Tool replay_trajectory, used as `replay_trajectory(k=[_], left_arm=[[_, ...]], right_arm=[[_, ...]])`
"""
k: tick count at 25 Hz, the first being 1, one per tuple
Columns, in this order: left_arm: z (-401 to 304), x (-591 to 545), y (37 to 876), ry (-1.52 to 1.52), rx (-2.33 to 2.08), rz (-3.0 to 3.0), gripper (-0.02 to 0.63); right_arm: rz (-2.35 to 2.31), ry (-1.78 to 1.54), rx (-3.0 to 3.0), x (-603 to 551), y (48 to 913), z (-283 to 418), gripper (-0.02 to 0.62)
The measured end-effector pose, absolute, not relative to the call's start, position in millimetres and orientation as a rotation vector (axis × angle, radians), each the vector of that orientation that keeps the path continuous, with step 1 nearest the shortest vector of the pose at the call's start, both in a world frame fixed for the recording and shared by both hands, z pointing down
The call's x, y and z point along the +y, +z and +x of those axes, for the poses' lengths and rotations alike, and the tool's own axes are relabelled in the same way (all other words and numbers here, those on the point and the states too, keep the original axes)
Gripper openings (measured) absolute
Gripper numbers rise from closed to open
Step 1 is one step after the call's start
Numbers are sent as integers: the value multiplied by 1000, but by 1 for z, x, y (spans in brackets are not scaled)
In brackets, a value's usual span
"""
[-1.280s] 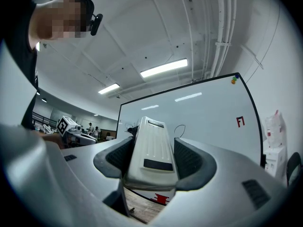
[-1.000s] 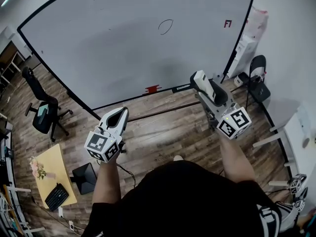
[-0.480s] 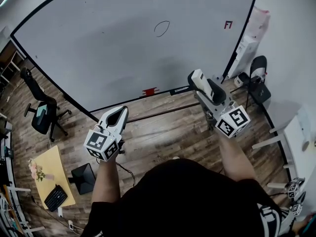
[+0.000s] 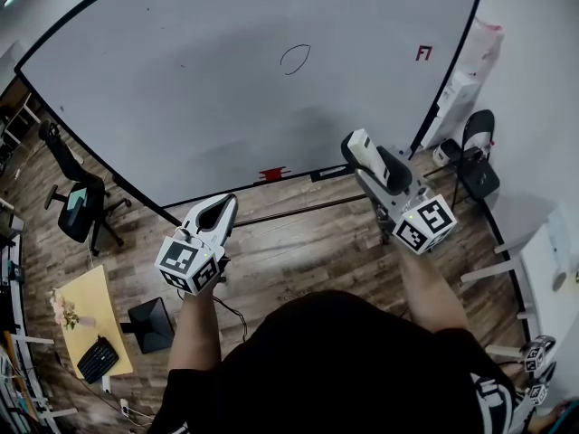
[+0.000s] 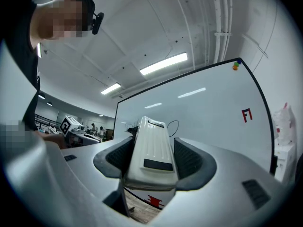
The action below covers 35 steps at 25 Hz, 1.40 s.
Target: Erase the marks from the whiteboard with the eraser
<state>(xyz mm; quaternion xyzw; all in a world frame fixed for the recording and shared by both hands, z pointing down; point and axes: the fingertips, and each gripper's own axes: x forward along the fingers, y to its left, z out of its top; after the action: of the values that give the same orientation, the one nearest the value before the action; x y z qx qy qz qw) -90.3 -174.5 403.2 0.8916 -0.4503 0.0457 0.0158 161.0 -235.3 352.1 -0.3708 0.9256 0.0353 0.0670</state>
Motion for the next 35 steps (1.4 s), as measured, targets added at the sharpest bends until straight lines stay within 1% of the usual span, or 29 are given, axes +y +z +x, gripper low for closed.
replay_trajectory(k=[35], left_arm=[[-51, -247, 413, 179, -1520, 2700, 12]], right_arm=[[-926, 79, 2842, -334, 360, 178, 264]])
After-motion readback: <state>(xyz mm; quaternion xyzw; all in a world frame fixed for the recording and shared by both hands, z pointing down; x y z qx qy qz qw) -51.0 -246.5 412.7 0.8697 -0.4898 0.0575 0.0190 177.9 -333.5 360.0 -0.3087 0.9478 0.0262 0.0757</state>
